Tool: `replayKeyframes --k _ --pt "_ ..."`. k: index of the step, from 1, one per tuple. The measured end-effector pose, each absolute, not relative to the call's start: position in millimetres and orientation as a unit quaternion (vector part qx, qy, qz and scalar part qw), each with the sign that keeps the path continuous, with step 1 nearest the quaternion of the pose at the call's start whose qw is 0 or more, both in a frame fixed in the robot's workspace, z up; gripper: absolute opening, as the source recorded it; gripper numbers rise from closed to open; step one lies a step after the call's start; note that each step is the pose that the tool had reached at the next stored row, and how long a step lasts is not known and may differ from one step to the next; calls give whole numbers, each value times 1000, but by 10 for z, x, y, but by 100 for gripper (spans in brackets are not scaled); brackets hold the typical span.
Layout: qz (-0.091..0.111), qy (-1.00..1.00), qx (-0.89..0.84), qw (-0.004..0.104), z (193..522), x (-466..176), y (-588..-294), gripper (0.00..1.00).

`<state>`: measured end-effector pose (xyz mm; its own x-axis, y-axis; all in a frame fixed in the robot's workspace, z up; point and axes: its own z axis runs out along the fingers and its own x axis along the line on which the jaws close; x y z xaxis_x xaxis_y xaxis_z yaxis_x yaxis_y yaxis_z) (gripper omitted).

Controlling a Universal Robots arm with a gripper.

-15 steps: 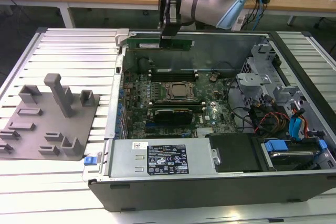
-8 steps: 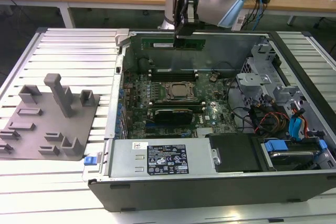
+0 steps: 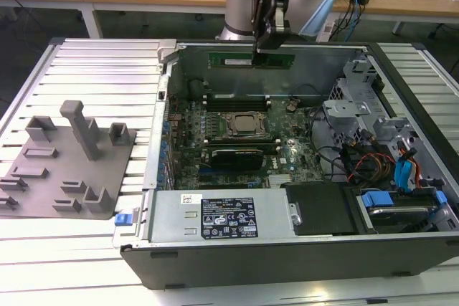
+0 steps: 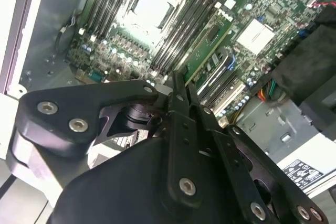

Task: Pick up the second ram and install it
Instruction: 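Pick up the second ram and move it above second insertion slot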

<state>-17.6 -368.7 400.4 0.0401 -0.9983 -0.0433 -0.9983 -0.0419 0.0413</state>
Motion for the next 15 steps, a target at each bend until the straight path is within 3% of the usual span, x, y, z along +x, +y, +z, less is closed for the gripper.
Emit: replayKeyframes --k 15 --pt "31 692 -721 -1 3578 60 -3672 14"
